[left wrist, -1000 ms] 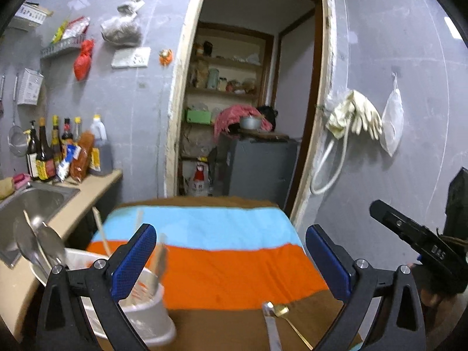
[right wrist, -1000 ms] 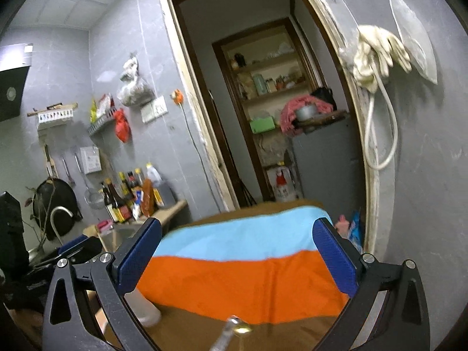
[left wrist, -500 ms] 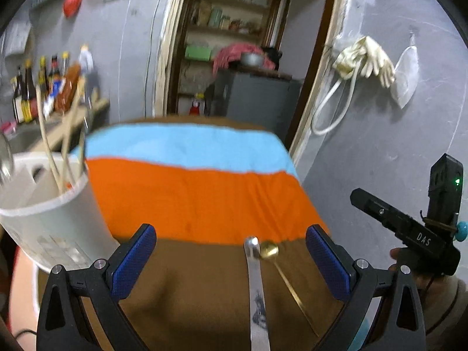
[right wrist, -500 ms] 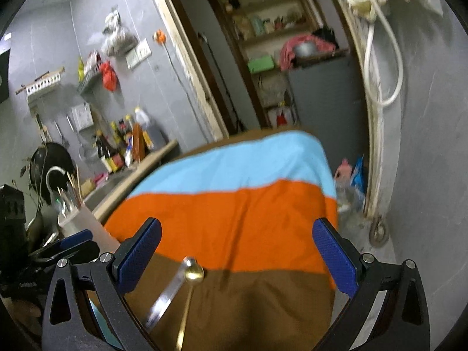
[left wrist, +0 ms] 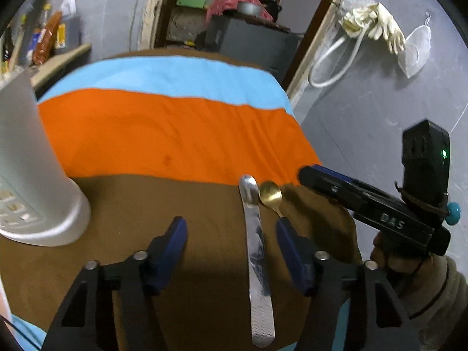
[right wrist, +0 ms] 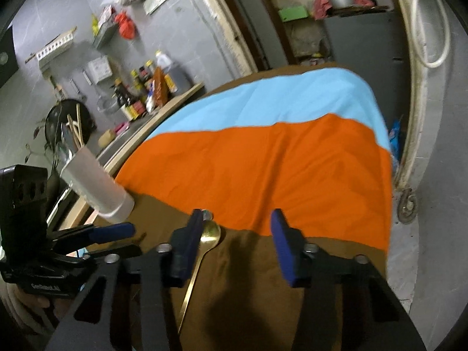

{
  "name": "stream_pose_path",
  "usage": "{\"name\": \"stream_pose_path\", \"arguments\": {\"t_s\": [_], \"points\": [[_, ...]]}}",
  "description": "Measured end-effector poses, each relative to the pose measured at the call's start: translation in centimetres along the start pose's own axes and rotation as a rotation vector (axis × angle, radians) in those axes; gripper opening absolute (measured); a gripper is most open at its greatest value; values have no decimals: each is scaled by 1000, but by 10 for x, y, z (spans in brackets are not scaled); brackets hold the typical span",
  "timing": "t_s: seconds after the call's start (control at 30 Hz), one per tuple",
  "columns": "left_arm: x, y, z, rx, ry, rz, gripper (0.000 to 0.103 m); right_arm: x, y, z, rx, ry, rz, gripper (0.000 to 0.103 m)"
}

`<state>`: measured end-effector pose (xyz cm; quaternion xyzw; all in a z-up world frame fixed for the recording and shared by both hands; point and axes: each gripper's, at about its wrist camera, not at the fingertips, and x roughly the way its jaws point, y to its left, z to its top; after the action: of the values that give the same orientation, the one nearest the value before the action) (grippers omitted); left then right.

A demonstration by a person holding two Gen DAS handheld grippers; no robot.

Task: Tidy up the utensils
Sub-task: 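Move both tools down over the metal spoon and gold spoon on the cloth, then grasp the metal spoon with the left tool while the right tool grasps the gold spoon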

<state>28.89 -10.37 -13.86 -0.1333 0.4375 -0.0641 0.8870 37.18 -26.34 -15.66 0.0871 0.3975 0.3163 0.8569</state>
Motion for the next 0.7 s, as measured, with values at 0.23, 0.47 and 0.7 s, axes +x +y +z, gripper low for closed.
{"name": "stream_pose_path", "arguments": {"t_s": [0.23, 0.47, 0.7], "points": [[17, -12, -5, 49, 82, -24, 36, 22, 4, -4, -22, 78, 50, 25], [24, -20, -3, 79, 115, -22, 26, 34, 6, -5, -25, 124, 56, 21], [27, -30, 0, 132, 147, 13, 16, 37, 13, -4, -49, 158, 58, 13]]}}
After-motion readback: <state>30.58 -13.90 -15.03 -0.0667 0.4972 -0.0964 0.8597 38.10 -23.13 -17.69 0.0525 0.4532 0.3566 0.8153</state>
